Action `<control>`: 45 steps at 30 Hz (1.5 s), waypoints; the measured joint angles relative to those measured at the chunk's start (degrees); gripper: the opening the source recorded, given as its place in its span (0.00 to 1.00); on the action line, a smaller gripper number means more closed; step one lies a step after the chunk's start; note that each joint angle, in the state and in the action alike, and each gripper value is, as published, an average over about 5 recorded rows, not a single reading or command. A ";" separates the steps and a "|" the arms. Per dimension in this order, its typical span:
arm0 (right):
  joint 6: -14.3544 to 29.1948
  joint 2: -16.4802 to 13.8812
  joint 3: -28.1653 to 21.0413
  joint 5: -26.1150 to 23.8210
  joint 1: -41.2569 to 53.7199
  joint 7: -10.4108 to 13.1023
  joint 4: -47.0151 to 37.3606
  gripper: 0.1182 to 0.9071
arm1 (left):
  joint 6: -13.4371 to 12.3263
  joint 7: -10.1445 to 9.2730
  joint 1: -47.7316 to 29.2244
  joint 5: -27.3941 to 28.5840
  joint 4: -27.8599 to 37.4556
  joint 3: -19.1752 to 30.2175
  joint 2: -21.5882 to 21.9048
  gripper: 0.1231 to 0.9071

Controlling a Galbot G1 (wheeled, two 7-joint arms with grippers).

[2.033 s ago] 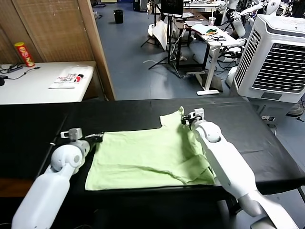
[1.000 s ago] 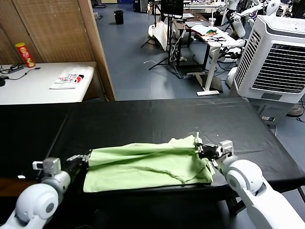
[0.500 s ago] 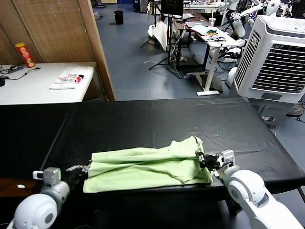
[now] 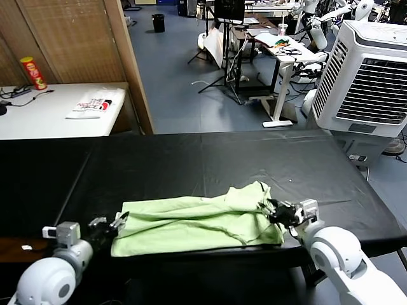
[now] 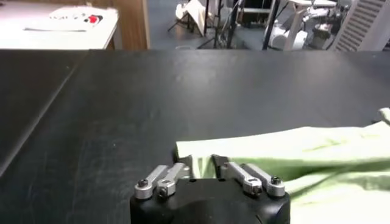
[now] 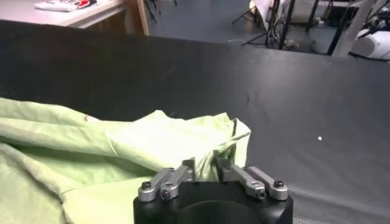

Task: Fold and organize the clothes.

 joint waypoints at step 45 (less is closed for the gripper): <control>9.27 14.23 -7.72 -15.19 9.98 0.76 -19.48 0.05 | -3.12 1.33 -14.18 -0.92 16.43 6.64 -6.48 0.00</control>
